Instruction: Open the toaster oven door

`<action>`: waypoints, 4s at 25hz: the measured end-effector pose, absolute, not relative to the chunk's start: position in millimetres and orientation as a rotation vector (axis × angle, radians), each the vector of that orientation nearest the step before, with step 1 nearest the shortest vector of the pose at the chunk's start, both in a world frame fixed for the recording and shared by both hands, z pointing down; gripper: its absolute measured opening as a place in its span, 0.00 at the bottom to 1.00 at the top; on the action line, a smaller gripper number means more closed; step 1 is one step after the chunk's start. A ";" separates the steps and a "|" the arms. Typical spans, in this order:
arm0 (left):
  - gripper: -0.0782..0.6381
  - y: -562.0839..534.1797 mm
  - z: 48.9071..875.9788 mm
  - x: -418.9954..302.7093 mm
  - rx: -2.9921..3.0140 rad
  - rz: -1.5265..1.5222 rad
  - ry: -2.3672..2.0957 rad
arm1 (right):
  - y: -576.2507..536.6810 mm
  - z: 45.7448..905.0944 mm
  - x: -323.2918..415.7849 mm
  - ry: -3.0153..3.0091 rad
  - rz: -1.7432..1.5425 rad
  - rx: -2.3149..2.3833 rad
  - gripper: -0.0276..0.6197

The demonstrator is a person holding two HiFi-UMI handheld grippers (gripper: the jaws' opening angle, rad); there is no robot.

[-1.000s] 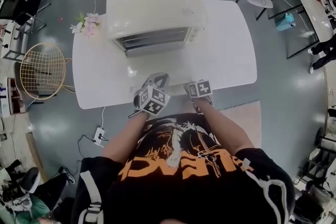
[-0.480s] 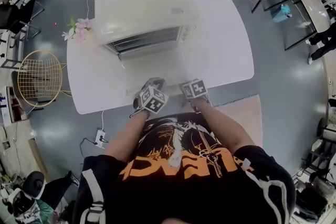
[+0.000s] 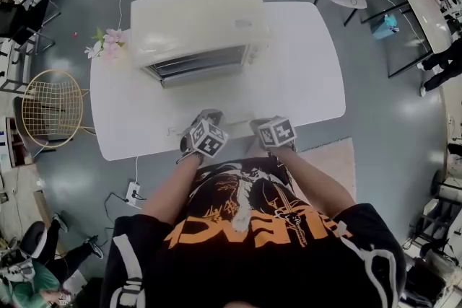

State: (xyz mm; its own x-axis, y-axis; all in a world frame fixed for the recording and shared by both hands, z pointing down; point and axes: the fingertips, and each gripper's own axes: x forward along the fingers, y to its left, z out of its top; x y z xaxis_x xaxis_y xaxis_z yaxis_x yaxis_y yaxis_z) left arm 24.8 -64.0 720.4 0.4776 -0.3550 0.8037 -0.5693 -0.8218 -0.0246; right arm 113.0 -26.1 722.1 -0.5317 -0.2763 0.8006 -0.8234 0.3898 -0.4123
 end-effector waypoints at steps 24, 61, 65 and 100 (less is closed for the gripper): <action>0.14 -70.9 714.4 16.1 2.495 1.271 -0.809 | -76.2 669.9 95.1 -2.184 0.937 1.009 0.06; 0.14 -66.9 720.5 -0.6 2.488 1.248 -0.873 | -72.7 664.0 93.6 -2.201 0.935 1.031 0.06; 0.14 -74.3 701.3 -1.6 2.522 1.177 -0.932 | -75.1 661.3 88.3 -2.214 0.925 1.018 0.06; 0.14 -95.9 336.5 -69.5 2.821 0.009 -1.532 | -105.1 350.0 17.9 -2.953 0.014 1.007 0.06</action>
